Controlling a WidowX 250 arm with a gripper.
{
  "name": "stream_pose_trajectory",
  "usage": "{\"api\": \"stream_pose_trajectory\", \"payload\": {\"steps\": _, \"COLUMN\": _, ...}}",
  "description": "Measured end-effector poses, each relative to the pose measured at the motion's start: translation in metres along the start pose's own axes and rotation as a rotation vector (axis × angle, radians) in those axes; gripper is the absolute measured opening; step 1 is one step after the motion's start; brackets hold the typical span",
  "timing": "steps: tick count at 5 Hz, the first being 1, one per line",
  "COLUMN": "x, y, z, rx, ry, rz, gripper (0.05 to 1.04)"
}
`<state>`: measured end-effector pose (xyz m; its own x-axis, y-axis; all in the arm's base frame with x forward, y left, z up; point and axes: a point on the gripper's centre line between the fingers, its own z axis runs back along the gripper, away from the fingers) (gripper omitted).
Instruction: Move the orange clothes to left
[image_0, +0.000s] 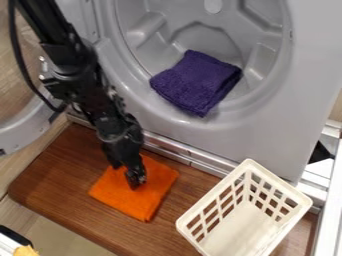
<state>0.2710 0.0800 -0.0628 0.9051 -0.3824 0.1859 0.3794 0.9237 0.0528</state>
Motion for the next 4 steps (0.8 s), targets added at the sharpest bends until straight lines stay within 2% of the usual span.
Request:
{"api": "stream_pose_trajectory", "payload": {"steps": 1, "x": -0.005, "y": 0.021, "z": 0.003, "rx": 0.038, "ry": 0.004, "rz": 0.037, "gripper": 0.999}}
{"api": "stream_pose_trajectory", "payload": {"steps": 2, "x": -0.02, "y": 0.034, "z": 0.0, "rx": 0.049, "ry": 0.029, "rz": 0.082, "gripper": 0.999}}
{"api": "stream_pose_trajectory", "payload": {"steps": 4, "x": -0.028, "y": 0.043, "z": 0.001, "rx": 0.066, "ry": 0.046, "rz": 0.1, "gripper": 0.999}}
